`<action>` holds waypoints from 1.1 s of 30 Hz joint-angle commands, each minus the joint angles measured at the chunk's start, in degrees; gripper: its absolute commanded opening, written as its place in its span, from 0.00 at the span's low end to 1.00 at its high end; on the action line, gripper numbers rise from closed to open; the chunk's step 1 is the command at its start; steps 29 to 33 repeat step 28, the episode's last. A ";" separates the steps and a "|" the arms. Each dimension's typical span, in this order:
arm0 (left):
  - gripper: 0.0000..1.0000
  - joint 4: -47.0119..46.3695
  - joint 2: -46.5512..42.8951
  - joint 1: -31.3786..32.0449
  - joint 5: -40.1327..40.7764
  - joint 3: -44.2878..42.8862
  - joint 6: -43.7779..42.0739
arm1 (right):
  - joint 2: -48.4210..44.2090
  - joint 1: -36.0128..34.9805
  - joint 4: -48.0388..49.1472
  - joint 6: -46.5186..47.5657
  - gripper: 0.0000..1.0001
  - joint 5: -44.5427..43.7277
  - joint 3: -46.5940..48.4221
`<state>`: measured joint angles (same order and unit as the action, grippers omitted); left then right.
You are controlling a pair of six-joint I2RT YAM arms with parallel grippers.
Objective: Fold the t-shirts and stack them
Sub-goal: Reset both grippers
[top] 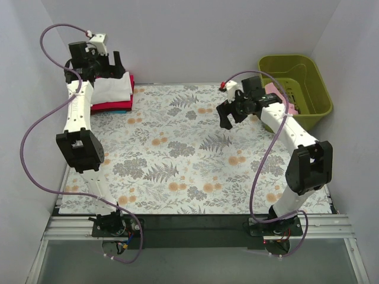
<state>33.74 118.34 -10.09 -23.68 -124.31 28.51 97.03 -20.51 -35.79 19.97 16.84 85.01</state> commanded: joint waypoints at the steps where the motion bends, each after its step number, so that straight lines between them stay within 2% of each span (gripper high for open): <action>1: 0.95 11.57 -4.44 3.92 -2.95 1.62 6.90 | -3.51 5.82 -0.33 -4.84 0.98 3.72 4.72; 3: 0.95 14.94 -5.40 7.52 -3.91 2.66 7.96 | -4.48 8.90 -0.42 -5.72 0.98 4.43 5.34; 5: 0.95 18.29 -6.80 9.29 -5.84 7.39 8.57 | -6.41 11.44 -0.51 -6.26 0.98 6.26 4.55; 8: 0.96 17.51 -11.72 13.41 -8.75 18.73 9.19 | -10.45 13.56 -0.16 -7.13 0.98 6.72 -0.27; 14: 0.97 13.47 -22.97 15.45 -6.91 40.24 12.27 | -21.26 14.27 -0.51 -7.58 0.98 5.39 -15.45; 21: 0.97 9.33 -35.45 16.41 -3.83 56.43 11.92 | -31.89 14.27 -1.04 -6.96 0.98 8.64 -27.52; 26: 0.97 9.15 -40.55 16.94 -0.93 60.15 12.71 | -34.28 14.36 -1.47 -4.94 0.98 9.01 -29.99; 33: 0.98 9.33 -41.26 16.94 1.00 59.72 13.06 | -34.72 14.27 -1.82 -4.50 0.98 8.30 -29.64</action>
